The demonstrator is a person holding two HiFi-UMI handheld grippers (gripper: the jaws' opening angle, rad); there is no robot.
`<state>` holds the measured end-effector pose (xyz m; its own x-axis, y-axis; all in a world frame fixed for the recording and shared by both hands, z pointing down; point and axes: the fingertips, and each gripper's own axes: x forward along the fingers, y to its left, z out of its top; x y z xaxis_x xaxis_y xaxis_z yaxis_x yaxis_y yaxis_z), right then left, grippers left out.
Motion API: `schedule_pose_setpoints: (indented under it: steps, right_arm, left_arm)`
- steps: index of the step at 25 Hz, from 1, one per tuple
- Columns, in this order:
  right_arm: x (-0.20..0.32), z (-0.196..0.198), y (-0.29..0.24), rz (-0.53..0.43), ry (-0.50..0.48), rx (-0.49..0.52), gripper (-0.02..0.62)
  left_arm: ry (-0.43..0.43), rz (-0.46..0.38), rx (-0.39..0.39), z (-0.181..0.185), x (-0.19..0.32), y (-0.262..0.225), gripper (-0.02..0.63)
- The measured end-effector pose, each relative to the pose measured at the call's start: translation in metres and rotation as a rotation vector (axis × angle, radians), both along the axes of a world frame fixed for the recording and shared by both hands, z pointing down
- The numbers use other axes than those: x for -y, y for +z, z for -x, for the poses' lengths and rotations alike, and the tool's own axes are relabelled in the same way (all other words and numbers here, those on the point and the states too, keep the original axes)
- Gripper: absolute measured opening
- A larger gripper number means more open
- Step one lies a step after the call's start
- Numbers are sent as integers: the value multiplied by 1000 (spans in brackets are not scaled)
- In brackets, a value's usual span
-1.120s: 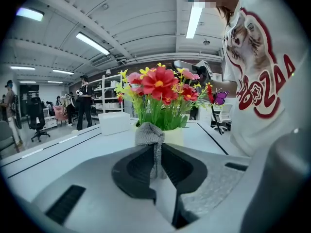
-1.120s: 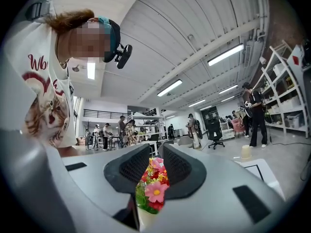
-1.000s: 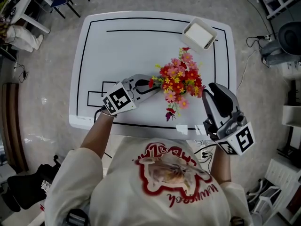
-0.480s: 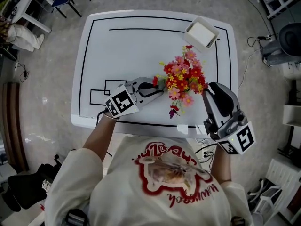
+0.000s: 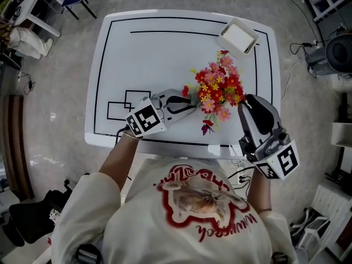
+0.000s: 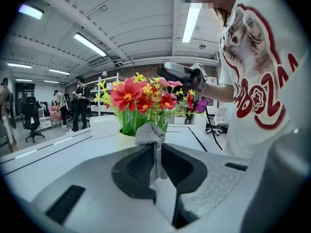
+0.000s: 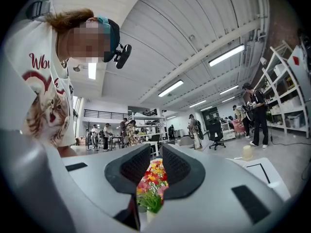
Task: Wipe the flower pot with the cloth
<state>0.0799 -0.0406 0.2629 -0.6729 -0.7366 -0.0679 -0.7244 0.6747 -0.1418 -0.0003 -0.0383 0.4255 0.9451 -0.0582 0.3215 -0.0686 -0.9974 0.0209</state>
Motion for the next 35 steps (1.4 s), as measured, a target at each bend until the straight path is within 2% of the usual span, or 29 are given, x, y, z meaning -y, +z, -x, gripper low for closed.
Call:
schedule_pose_setpoints:
  steps: [13,19,24,27,35]
  right_arm:
    - [-9,10,1,-2,25,10,74]
    - [-12,11,2,-1,47,10,74]
    - [-15,11,2,1,55,8,74]
    - [-16,10,1,0,58,7,74]
    - [-23,25,-5,-15,30,17,58]
  left_arm:
    - [27,23,-17,-6,-18,1,43]
    - [58,5,32,-18,-29,7,43]
    - [27,20,34,-29,-31,11,43]
    - [37,16,35,-30,-34,12,43]
    - [-31,43,-68,8,-55,-15,43]
